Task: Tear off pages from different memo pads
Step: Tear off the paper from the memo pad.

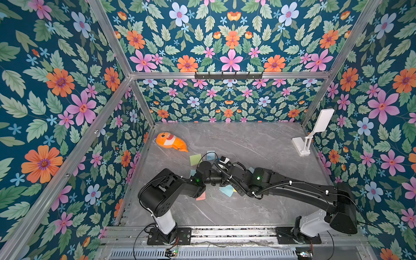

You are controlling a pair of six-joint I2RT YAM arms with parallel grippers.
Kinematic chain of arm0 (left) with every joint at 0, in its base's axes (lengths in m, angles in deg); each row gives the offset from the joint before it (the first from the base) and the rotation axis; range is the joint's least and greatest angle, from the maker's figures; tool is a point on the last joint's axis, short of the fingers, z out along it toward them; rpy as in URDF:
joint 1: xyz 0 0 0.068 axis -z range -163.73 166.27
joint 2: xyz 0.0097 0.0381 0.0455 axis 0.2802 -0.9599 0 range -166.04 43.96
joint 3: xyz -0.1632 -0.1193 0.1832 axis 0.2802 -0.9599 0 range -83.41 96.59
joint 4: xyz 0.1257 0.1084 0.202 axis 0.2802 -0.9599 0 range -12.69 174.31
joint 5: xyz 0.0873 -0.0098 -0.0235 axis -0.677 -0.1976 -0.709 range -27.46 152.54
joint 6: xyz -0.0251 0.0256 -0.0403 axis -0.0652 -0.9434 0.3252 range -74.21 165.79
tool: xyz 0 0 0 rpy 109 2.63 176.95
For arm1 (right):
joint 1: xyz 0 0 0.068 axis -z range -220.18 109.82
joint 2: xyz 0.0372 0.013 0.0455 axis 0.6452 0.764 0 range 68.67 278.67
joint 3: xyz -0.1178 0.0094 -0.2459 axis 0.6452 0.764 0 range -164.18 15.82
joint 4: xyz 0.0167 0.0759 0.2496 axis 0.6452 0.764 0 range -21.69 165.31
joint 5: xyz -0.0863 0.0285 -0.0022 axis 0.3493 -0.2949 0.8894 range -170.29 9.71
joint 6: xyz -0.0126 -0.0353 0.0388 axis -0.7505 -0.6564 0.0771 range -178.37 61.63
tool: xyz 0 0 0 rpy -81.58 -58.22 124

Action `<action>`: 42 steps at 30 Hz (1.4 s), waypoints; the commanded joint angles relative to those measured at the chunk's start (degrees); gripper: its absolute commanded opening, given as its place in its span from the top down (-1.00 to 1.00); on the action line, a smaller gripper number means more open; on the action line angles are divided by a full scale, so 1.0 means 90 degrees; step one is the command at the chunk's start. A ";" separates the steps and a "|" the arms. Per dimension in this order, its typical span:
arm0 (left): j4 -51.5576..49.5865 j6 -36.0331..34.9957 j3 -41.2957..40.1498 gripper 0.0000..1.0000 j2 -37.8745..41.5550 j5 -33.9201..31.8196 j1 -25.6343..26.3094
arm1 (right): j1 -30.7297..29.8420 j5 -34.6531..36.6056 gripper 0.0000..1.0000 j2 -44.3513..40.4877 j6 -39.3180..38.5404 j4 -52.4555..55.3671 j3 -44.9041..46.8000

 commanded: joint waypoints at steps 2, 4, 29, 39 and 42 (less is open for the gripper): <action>-0.0017 -0.0085 0.0017 1.00 0.0100 0.0124 -0.0005 | -0.0007 -0.0097 0.87 -0.0067 -0.0081 -0.0001 0.0078; -0.0077 -0.0129 0.0026 1.00 0.0134 0.0136 -0.0006 | -0.0008 -0.0181 0.93 -0.0133 -0.0091 -0.0075 0.0113; -0.2757 -0.4319 -0.0681 -0.37 0.2842 -0.1967 -0.0097 | 0.0071 0.0596 1.00 -0.0272 -0.1608 0.0195 -0.0814; -0.2828 -0.4459 -0.0314 -0.10 0.2692 -0.1645 0.0088 | 0.0059 0.0308 1.00 -0.0543 -0.1868 -0.0005 -0.0794; -0.2952 -0.4390 -0.0125 0.12 0.2573 -0.1513 0.0102 | 0.0059 0.0418 1.00 -0.0478 -0.1834 0.0042 -0.0861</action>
